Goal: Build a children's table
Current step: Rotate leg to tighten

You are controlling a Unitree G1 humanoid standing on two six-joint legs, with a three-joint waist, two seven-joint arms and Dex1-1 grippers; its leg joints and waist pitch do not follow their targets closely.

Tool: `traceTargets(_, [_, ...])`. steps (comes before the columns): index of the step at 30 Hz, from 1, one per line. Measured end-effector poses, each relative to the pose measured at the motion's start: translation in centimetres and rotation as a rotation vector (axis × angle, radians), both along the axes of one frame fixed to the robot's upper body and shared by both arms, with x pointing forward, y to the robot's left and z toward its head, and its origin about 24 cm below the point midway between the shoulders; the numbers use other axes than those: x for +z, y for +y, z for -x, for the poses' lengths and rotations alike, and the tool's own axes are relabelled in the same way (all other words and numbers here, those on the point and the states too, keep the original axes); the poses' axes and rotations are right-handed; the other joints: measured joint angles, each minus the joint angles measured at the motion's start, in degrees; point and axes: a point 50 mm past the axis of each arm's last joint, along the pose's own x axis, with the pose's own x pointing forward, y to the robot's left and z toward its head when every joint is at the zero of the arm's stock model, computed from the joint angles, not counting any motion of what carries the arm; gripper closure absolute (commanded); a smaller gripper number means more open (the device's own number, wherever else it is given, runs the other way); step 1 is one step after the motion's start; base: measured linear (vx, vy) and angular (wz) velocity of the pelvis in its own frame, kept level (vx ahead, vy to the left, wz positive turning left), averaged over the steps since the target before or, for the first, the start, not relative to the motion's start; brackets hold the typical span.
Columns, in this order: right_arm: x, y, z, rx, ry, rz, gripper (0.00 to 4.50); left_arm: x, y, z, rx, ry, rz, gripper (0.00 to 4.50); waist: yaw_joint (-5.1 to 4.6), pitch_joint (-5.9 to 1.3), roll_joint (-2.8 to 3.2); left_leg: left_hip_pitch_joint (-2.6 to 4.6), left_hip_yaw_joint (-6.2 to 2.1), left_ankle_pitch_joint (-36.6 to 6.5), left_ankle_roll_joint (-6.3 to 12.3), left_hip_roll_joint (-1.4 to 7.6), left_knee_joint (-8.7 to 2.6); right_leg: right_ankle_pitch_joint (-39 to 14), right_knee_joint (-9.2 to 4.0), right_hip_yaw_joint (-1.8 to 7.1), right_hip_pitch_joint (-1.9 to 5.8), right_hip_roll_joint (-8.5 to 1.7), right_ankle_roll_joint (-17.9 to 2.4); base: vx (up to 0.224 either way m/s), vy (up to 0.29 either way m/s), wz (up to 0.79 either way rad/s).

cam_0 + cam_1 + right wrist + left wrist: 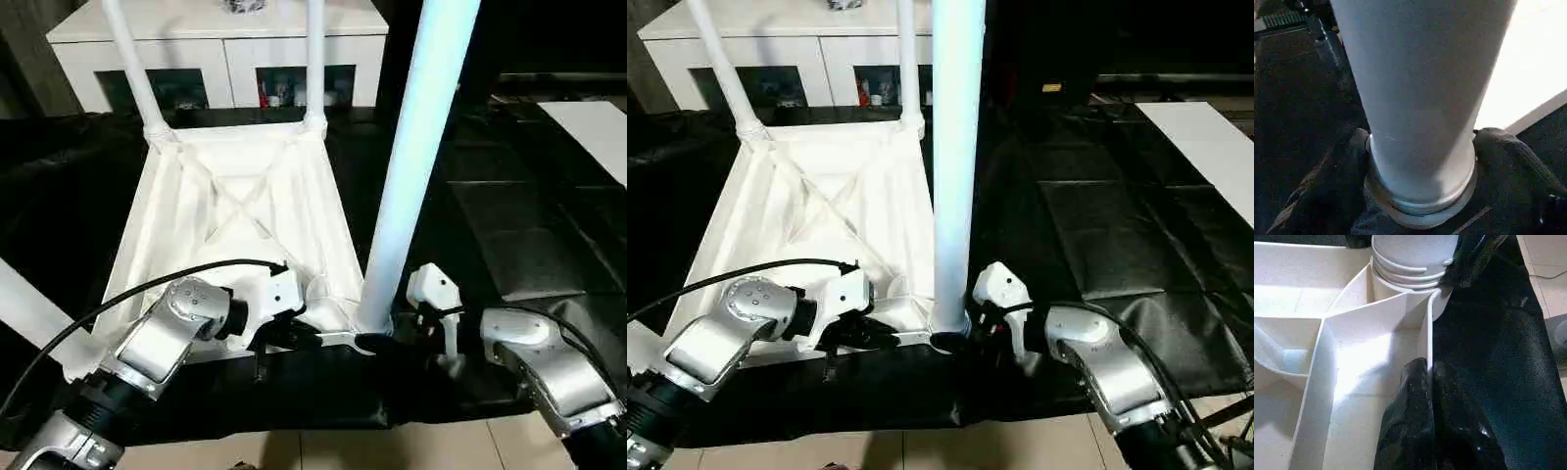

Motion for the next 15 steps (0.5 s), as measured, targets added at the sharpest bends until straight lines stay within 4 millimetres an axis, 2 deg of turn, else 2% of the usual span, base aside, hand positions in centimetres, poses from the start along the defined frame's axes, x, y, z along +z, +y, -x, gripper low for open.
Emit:
traceTargets(5, [0.0, 0.0, 0.0, 0.007, 0.009, -0.003, 1.64, 0.0, 0.0, 0.0, 0.002, 0.004, -0.002, 4.5, -0.03, 0.0, 0.0, 0.0, 0.0, 0.1, 0.18, 0.01, 0.03, 0.0, 0.03, -0.01, 0.0, 0.0, 0.0, 0.0, 0.0, 0.0])
traceTargets(9, [-0.5, 0.5, -0.2, -0.027, 0.013, -0.022, 1.74, 0.0, 0.4, -0.1, 0.018, 0.004, -0.01, 4.5, -0.37, -0.06, -0.09, 0.11, 0.0, 0.1, 0.08, 0.03, 0.12, 0.0, 0.18, 0.02, 0.04, 0.02, 0.0, 0.0, 0.0, 0.0])
traceTargets(12, [-1.1, 1.5, -1.7, -0.193, -0.003, -0.062, 1.75, -0.1, 0.0, -1.2, 0.118, -0.041, -0.013, 4.5, -1.58, -0.05, -0.26, 0.27, -0.04, 0.1, -0.16, 0.06, 0.38, 0.1, 0.54, 0.06, 0.05, 0.02, -0.1, 0.0, 0.0, 0.0])
traceTargets(15, [-1.7, 2.3, -3.3, -0.439, -0.019, -0.098, 1.76, -0.5, -1.7, -2.3, 0.277, -0.078, 0.005, 4.5, -2.36, -0.03, -0.3, 0.33, -0.14, 0.1, -0.25, 0.06, 0.45, 0.1, 0.52, 0.04, 0.03, 0.02, -0.1, -0.053, 0.001, -0.05])
